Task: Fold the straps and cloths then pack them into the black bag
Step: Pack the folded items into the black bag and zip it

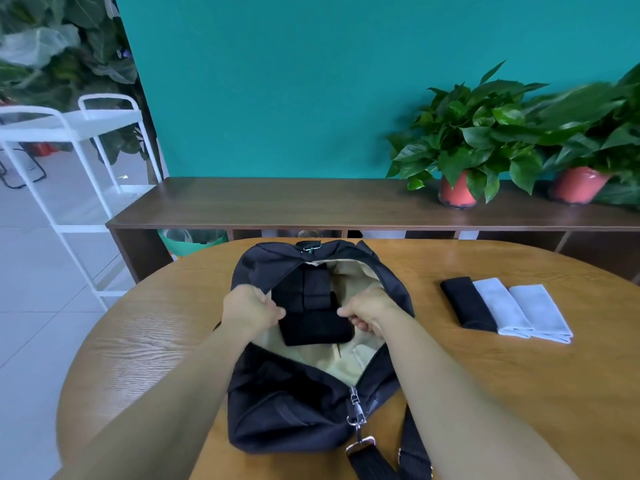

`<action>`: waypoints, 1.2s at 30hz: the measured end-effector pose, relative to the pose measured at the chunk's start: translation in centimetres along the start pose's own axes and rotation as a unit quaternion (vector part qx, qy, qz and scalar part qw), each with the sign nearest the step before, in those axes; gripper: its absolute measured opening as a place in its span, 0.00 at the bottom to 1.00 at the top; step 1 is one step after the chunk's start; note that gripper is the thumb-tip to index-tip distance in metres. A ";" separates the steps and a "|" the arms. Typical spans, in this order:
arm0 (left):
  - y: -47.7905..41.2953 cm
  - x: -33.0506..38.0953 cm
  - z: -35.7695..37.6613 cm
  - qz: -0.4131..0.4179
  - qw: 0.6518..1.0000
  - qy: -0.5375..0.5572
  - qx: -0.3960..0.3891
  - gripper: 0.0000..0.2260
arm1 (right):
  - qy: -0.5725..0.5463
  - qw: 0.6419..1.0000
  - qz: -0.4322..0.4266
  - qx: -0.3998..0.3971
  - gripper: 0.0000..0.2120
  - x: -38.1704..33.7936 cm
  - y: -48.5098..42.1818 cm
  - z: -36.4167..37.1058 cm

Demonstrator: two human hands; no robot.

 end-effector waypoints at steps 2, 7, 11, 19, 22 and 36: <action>0.9 0.9 -0.6 0.004 0.998 0.054 -0.031 0.09 | -0.059 0.998 -0.026 -0.021 0.05 -1.1 1.3 -0.1; 5.7 3.4 1.4 0.012 0.981 0.146 -0.131 0.07 | -0.186 0.975 -0.093 -0.085 0.10 -3.6 5.7 -2.2; 10.3 6.2 5.2 0.043 0.968 0.156 -0.193 0.09 | -0.205 0.972 -0.093 -0.073 0.08 -1.8 7.8 -7.3; 16.9 10.8 14.9 0.086 0.957 0.102 -0.258 0.09 | -0.129 0.984 0.023 0.119 0.01 10.3 8.5 -18.7; 17.1 11.8 18.3 0.101 0.960 0.069 -0.253 0.08 | 0.017 0.988 -0.012 0.152 0.04 11.5 6.9 -21.1; 11.4 12.2 27.0 0.193 0.961 -0.103 -0.167 0.16 | 0.416 0.883 -0.170 0.132 0.11 10.4 -0.1 -18.8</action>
Point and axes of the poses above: each hand's wrist, its own y-axis away from the middle knuckle, its own z-axis out of the palm, x = y × z, the point moved 9 cm from there along -y, towards the middle knuckle, and after that the axes turned 15 degrees about -z, right-handed, at the moved point
